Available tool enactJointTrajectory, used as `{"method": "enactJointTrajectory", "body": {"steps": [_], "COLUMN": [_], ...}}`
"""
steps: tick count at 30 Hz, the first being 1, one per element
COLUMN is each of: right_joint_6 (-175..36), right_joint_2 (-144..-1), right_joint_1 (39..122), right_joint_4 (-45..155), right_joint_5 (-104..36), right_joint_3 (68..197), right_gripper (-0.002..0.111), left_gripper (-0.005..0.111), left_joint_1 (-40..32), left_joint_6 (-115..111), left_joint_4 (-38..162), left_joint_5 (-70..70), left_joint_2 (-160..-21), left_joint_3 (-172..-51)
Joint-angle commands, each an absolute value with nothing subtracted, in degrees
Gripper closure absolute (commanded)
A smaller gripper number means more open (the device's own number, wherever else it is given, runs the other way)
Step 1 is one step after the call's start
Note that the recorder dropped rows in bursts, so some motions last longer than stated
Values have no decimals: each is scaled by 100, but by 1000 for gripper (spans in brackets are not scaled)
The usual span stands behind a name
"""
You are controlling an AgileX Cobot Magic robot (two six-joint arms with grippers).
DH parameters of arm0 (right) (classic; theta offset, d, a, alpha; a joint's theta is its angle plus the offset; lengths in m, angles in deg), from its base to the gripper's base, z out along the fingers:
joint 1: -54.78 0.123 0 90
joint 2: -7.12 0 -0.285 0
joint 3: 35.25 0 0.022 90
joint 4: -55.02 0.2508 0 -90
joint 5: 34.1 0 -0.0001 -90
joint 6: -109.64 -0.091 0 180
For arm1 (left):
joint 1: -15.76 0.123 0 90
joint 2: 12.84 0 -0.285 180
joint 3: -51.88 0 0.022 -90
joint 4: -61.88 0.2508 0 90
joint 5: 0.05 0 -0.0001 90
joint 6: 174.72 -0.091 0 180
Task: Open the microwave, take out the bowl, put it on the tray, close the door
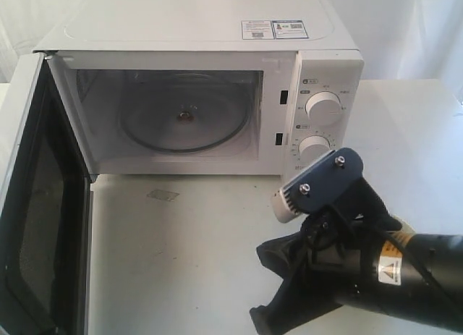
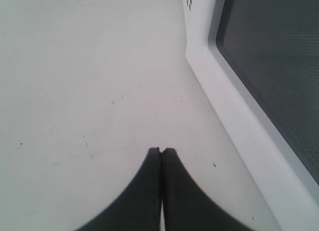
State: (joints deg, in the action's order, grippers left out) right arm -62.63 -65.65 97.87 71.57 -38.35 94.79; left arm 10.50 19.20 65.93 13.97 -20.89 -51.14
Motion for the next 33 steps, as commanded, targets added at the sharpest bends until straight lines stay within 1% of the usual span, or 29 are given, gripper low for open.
{"method": "enactJointTrajectory", "body": {"steps": [1,7,9,12,14,16,18,21,25,30,33], "right_joint_6": [-6196,-6196,-6196,-6494,-6548,-6561,-6561,-6660,-6660,-6660,-6674], "right_joint_2": [-6530,-6530,-6530,-6530,-6530,-6530,-6530,-6530,-6530,-6530,-6530], "right_joint_1": [9904,9904,9904,9904,9904,9904,9904,9904,9904,9904,9904], "right_joint_4": [7210,7227,7227,7168,7168,7168,7168,7168,7168,7168,7168], "right_joint_5": [-3239,-3007,-2536,-1208,-921,-921,-921,-921,-921,-921,-921], "right_joint_3": [9127,8788,8439,7826,7653,7615,7615,7618,7618,7618,7618], "right_gripper": [108,108,108,108,108,108,108,108,108,108,108], "left_gripper": [107,107,107,107,107,107,107,107,107,107,107], "left_joint_1": [1058,1058,1058,1058,1058,1058,1045,1045,1045,1045,1045], "left_joint_6": [1895,1895,1895,1952,2580,3885,4309,4271,3643,2432,1772], "left_joint_4": [6556,6556,6556,6546,6532,6532,6532,6532,6473,5946,5904], "left_joint_5": [1412,1290,964,358,-337,-850,-922,270,2250,4482,5082], "left_joint_2": [-2063,-2063,-2063,-2063,-2063,-2063,-2063,-2063,-2804,-3777,-4204], "left_joint_3": [-5091,-5091,-5091,-5091,-5091,-5091,-5205,-6323,-8022,-9086,-9303]}}
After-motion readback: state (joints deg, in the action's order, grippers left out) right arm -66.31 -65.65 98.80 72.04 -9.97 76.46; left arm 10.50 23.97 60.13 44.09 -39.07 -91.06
